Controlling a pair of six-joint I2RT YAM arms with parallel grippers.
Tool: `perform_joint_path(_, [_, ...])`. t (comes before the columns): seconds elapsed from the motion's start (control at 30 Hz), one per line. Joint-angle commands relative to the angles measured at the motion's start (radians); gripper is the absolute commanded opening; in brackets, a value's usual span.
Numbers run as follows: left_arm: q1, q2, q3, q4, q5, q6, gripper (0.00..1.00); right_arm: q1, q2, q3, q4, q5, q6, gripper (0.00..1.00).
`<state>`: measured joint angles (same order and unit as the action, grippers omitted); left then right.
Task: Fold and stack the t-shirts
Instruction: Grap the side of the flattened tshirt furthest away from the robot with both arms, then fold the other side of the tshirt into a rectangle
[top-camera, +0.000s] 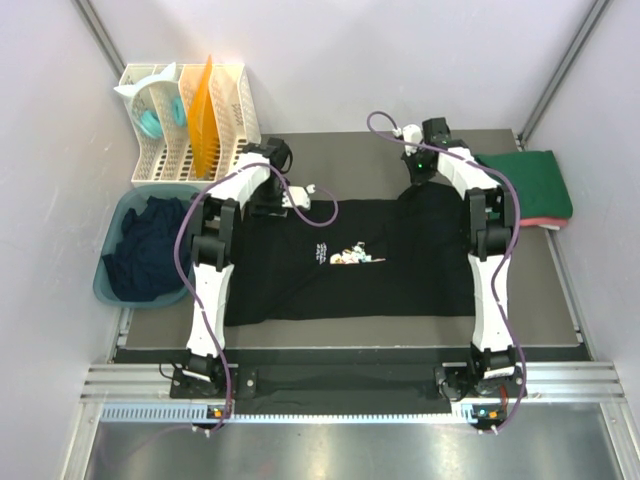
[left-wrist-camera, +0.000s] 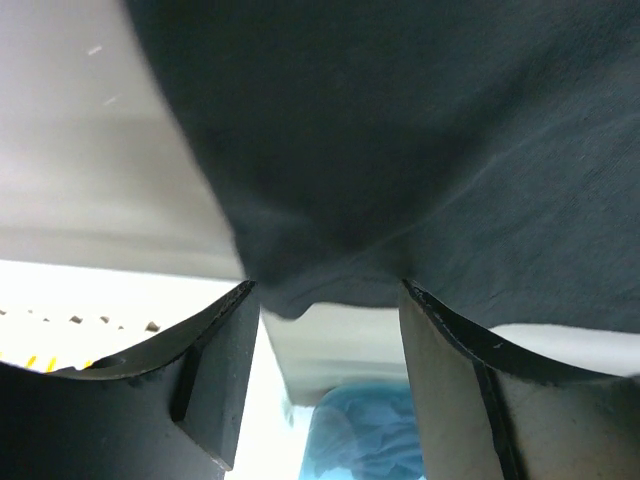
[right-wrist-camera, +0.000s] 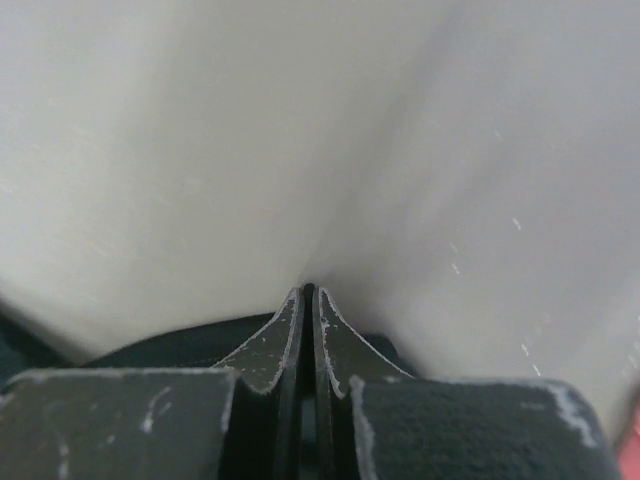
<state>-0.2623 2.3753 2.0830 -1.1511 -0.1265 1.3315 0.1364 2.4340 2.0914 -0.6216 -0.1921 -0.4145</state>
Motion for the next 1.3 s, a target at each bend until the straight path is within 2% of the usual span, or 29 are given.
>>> perform_joint_path(0.0, [0.002, -0.053, -0.017, 0.028, 0.037, -0.003, 0.63, 0.0, -0.088, -0.08, 0.011, 0.15, -0.046, 0.0])
perform_joint_path(0.13, [0.001, -0.057, -0.029, 0.036, 0.054, -0.009, 0.63, 0.0, -0.183, -0.122, 0.072, 0.219, -0.069, 0.0])
perform_joint_path(0.43, [0.012, -0.062, -0.103, 0.097, 0.059, -0.003, 0.62, 0.006, -0.245, -0.11, 0.071, 0.253, -0.099, 0.0])
perform_joint_path(0.63, [0.038, -0.012, -0.048, 0.11, 0.065, 0.02, 0.62, 0.014, -0.285, -0.155, 0.077, 0.261, -0.118, 0.0])
perform_joint_path(0.73, [0.041, 0.019, 0.008, 0.096, 0.065, 0.023, 0.58, 0.017, -0.293, -0.165, 0.072, 0.264, -0.118, 0.0])
perform_joint_path(0.83, [0.044, 0.035, 0.041, 0.096, 0.082, 0.029, 0.5, 0.023, -0.296, -0.168, 0.072, 0.267, -0.115, 0.0])
perform_joint_path(0.87, [0.046, 0.039, 0.045, 0.102, 0.082, 0.031, 0.4, 0.025, -0.299, -0.169, 0.074, 0.267, -0.113, 0.0])
perform_joint_path(0.93, [0.046, 0.047, 0.049, 0.103, 0.076, 0.034, 0.35, 0.029, -0.303, -0.171, 0.075, 0.272, -0.113, 0.0])
perform_joint_path(0.97, [0.046, 0.05, 0.049, 0.103, 0.074, 0.034, 0.23, 0.031, -0.305, -0.174, 0.076, 0.273, -0.116, 0.0])
perform_joint_path(1.1, [0.046, 0.053, 0.043, 0.105, 0.068, 0.025, 0.15, 0.032, -0.311, -0.18, 0.08, 0.28, -0.122, 0.0])
perform_joint_path(1.13, [0.046, 0.052, 0.038, 0.105, 0.065, 0.021, 0.1, 0.032, -0.314, -0.182, 0.08, 0.284, -0.124, 0.0])
perform_joint_path(1.17, [0.044, 0.05, 0.035, 0.109, 0.059, 0.021, 0.0, 0.032, -0.314, -0.183, 0.08, 0.286, -0.13, 0.0])
perform_joint_path(1.27, [0.046, 0.041, 0.028, 0.11, 0.056, 0.018, 0.0, 0.034, -0.323, -0.186, 0.077, 0.286, -0.13, 0.0])
